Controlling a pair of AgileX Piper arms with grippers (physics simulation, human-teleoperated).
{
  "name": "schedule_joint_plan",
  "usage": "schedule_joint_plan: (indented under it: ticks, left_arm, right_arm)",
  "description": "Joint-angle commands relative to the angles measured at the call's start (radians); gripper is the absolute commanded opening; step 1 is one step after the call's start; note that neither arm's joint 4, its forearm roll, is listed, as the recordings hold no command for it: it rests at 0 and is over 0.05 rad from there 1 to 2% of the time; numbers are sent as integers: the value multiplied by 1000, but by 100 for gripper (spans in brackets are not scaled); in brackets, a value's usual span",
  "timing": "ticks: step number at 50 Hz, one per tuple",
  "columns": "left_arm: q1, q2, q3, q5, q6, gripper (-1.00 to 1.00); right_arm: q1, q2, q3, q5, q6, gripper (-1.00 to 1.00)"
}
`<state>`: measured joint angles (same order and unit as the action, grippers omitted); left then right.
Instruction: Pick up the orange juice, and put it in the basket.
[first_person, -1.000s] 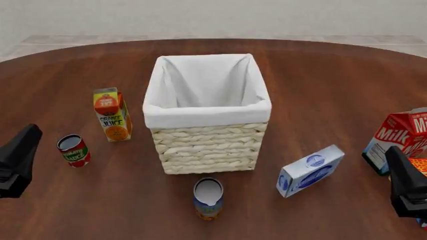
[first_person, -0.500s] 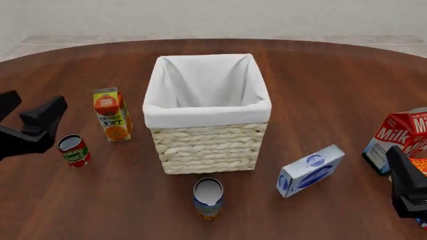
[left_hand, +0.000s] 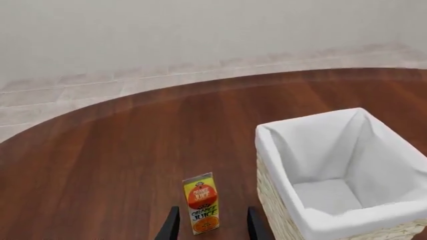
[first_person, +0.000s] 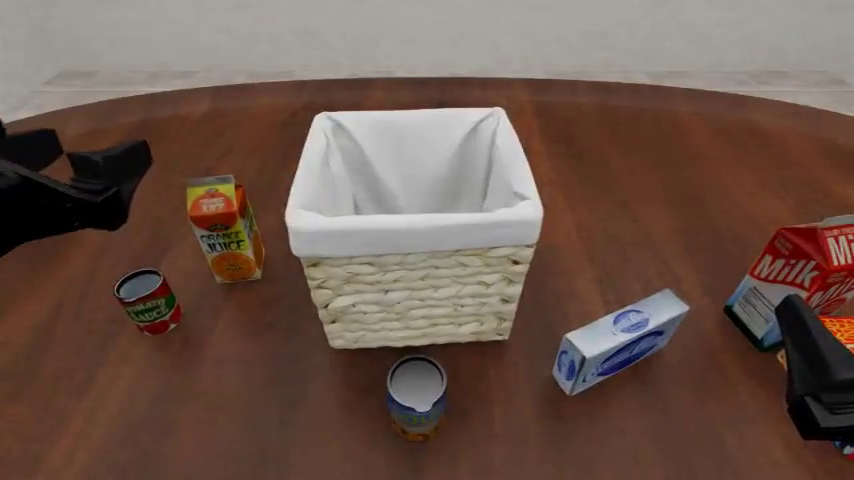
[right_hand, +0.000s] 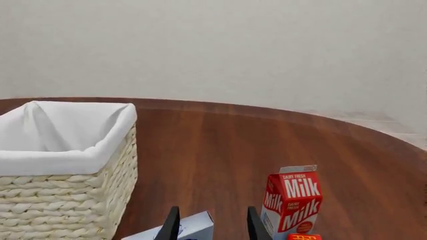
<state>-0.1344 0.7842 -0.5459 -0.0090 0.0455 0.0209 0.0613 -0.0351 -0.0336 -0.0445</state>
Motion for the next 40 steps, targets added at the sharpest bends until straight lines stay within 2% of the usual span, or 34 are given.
schedule_joint_plan:
  ticks: [1, 27, 31, 40]
  left_arm:
    - [6, 82, -64, 26, -7, 100]
    - [31, 253, -122, -15, -23, 100]
    - [37, 278, -138, -9, -26, 100]
    - [30, 335, -186, 28, -17, 100]
  right_arm:
    - [-1, -3, -1, 2, -1, 100]
    - [-4, 11, -7, -13, -6, 100]
    - [-5, -54, -6, 50, -5, 100]
    - [-3, -60, 2, 49, -11, 100]
